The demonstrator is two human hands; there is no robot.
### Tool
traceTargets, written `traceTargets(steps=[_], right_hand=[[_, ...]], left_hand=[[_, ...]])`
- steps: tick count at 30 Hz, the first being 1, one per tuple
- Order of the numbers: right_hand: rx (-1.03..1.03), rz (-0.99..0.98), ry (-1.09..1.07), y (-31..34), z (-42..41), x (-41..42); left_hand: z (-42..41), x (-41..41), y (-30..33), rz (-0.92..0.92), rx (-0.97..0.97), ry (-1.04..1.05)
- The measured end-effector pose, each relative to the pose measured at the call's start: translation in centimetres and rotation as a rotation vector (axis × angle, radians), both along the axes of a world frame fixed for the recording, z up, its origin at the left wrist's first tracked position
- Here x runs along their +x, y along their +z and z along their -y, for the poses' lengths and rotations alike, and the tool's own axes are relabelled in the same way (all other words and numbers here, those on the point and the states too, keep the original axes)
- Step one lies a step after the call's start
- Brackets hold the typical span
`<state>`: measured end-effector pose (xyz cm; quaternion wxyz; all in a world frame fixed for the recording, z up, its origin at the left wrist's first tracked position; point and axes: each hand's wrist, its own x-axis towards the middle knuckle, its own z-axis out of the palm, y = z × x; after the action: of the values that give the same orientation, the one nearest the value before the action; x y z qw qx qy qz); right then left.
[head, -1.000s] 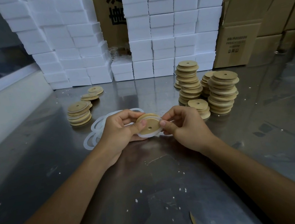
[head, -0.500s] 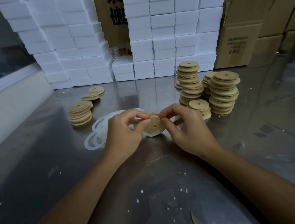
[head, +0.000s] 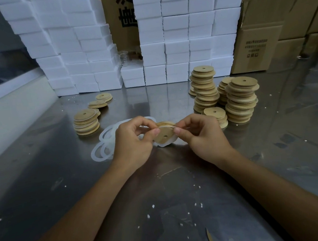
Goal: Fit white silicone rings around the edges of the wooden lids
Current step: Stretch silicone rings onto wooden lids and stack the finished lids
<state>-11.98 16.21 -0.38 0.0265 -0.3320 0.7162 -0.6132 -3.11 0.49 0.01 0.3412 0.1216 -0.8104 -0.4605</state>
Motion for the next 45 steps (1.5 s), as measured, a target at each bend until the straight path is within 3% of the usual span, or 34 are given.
traceTargets(steps=[6,8,19,22,30,38,45], right_hand=[[-0.156,0.394,0.056,0.4,-0.1,-0.1],[-0.158,0.443,0.053,0.6,-0.3,-0.2],[0.016,-0.028,0.031,0.3,-0.3,0.3],[0.056,-0.102,0.019,0.1,-0.1,0.7],[0.084,-0.112,0.022,0.2,0.0,0.5],[0.012,0.171,0.052,0.5,-0.4,-0.2],[0.020,0.082,0.051,0.3,-0.4,-0.1]], left_hand=[[-0.2,0.0,0.0,0.014,0.009,-0.018],[-0.4,0.1,0.2,0.005,-0.015,-0.028],[-0.7,0.2,0.3,-0.051,-0.232,-0.119],[-0.6,0.2,0.3,-0.052,-0.155,-0.109],[-0.1,0.1,0.0,-0.033,0.183,-0.115],[0.1,0.1,0.2,0.031,0.279,-0.191],[-0.1,0.4,0.6,0.031,0.386,-0.200]])
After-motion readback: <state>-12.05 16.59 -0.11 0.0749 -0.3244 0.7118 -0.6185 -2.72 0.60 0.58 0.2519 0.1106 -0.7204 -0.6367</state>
